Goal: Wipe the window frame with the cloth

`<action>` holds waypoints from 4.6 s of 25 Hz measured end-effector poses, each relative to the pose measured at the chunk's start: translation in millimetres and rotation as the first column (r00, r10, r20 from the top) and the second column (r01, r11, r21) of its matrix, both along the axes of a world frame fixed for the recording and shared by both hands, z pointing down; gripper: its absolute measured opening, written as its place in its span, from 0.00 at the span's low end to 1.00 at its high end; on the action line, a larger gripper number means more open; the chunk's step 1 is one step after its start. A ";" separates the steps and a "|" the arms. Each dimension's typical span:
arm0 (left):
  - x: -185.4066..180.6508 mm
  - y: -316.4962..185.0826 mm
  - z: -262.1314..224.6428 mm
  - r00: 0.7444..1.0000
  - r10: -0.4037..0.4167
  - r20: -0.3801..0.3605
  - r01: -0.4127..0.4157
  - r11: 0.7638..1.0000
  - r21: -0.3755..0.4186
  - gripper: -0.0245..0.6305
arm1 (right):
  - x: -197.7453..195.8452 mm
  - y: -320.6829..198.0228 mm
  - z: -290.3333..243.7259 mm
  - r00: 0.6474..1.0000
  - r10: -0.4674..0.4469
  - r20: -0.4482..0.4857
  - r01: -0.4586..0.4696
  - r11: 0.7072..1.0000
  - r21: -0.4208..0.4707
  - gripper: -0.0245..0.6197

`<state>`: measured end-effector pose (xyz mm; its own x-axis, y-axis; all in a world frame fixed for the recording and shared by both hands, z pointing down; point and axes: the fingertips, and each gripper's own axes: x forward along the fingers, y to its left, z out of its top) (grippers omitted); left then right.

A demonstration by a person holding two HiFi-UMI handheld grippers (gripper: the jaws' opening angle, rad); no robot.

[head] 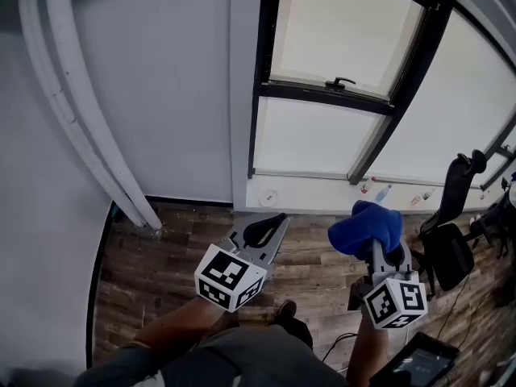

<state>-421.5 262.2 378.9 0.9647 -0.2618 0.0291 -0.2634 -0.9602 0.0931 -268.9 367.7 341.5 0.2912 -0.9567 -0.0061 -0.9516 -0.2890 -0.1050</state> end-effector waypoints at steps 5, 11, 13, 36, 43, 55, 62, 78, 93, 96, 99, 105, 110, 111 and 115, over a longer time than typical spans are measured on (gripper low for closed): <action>42.2 -36.5 1.0 0.999 -0.035 0.005 0.035 0.999 0.023 0.05 | 46.6 -35.2 2.8 1.000 -0.018 -0.003 0.018 0.999 0.030 0.22; 111.7 -79.0 -7.2 0.996 -0.084 0.009 0.084 0.996 0.027 0.05 | 121.2 -79.8 -4.4 0.998 -0.058 -0.021 0.058 0.998 0.039 0.22; 134.4 -92.1 -9.2 0.995 -0.099 0.012 0.098 0.995 0.027 0.05 | 143.1 -92.5 -6.2 0.997 -0.078 -0.024 0.079 0.996 0.041 0.22; 267.3 -174.9 -5.8 0.972 -0.231 0.044 0.230 0.973 0.010 0.05 | 284.7 -183.2 9.8 0.975 -0.223 0.005 0.223 0.974 0.034 0.22; 288.0 -240.9 0.0 0.970 -0.243 0.022 0.243 0.970 0.012 0.05 | 299.0 -249.9 14.8 0.972 -0.235 -0.005 0.235 0.972 0.011 0.22; 312.2 -392.5 5.1 0.958 -0.285 0.001 0.285 0.958 0.013 0.05 | 309.5 -429.8 21.2 0.950 -0.311 -0.020 0.310 0.950 -0.036 0.22; 301.2 -471.1 20.7 0.942 -0.336 0.022 0.336 0.942 0.004 0.05 | 286.2 -536.9 39.3 0.921 -0.388 -0.014 0.387 0.921 -0.049 0.22; 308.0 -556.5 47.9 0.827 -0.559 0.065 0.561 0.827 -0.027 0.05 | 259.1 -686.9 96.7 0.778 -0.628 0.001 0.619 0.767 -0.169 0.22; 321.6 -627.4 110.7 0.748 -0.641 0.174 0.657 0.751 -0.057 0.05 | 235.2 -805.9 199.3 0.731 -0.682 -0.030 0.634 0.695 -0.339 0.22; 320.8 -640.2 117.0 0.757 -0.630 0.173 0.646 0.761 -0.057 0.05 | 222.0 -823.3 216.1 0.745 -0.668 -0.009 0.621 0.698 -0.357 0.22; 317.0 -650.5 123.7 0.766 -0.618 0.177 0.635 0.770 -0.064 0.05 | 209.5 -839.3 223.7 0.750 -0.661 -0.014 0.614 0.704 -0.357 0.22; 315.9 -650.3 134.0 0.776 -0.599 0.198 0.622 0.778 -0.083 0.05 | 219.3 -846.3 235.5 0.783 -0.621 0.009 0.580 0.726 -0.369 0.22; 337.3 -646.2 138.5 0.801 -0.562 0.207 0.588 0.803 -0.094 0.05 | 255.6 -831.4 235.3 0.818 -0.575 0.004 0.536 0.759 -0.369 0.22; 344.2 -644.8 139.2 0.808 -0.551 0.208 0.578 0.810 -0.097 0.05 | 264.4 -826.5 236.2 0.825 -0.565 0.003 0.525 0.764 -0.374 0.22; 371.5 -638.8 139.3 0.827 -0.520 0.213 0.547 0.832 -0.096 0.05 | 298.2 -806.3 238.6 0.846 -0.532 0.019 0.499 0.780 -0.379 0.22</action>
